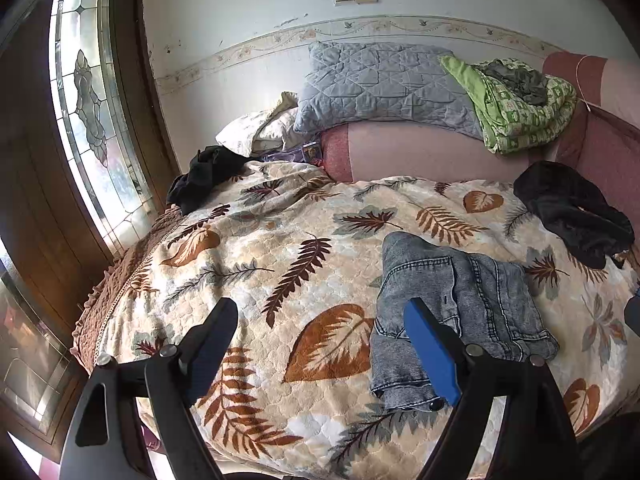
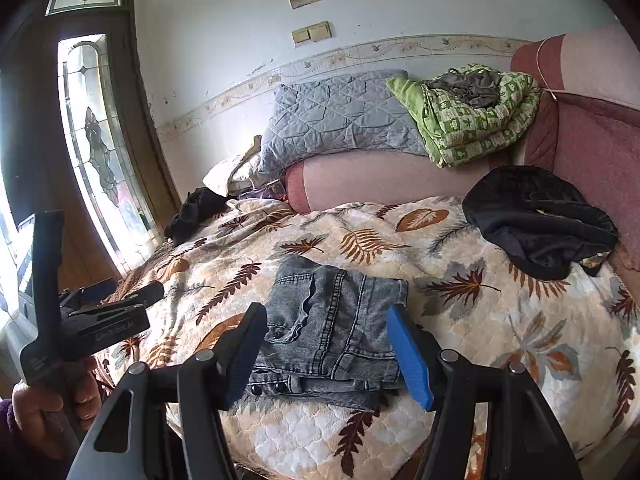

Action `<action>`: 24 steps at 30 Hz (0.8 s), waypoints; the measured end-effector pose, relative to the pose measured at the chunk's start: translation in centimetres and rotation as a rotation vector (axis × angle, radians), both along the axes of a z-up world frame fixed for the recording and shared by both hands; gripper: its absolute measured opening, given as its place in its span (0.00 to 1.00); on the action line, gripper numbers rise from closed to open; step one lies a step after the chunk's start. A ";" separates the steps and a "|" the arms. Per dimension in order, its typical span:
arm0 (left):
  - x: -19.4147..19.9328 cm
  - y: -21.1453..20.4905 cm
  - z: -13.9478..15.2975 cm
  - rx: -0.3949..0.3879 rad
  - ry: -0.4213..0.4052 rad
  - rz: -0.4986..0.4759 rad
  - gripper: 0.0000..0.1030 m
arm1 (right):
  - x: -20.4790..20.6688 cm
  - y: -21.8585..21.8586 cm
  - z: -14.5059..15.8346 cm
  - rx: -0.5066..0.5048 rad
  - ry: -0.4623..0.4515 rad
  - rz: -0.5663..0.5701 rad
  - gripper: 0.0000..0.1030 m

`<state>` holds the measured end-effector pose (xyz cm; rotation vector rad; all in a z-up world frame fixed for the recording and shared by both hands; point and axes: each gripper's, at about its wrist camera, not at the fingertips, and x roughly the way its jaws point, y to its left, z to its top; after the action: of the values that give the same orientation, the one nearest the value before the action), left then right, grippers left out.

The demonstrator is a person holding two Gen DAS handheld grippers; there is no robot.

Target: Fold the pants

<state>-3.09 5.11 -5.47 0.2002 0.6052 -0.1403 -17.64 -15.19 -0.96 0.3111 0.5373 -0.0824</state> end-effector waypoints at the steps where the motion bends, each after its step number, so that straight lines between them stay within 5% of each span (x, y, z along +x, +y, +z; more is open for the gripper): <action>1: 0.1 0.1 0.0 -0.002 0.002 0.001 0.83 | 0.1 -0.1 0.0 0.001 -0.002 -0.004 0.64; 24: 0.6 0.7 -0.2 -0.039 0.021 0.011 0.83 | 0.1 -0.6 -0.8 -0.016 -0.020 -0.039 0.64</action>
<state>-2.52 5.82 -5.70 0.1581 0.6239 -0.1437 -17.58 -15.83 -1.72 0.3067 0.5110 -0.1216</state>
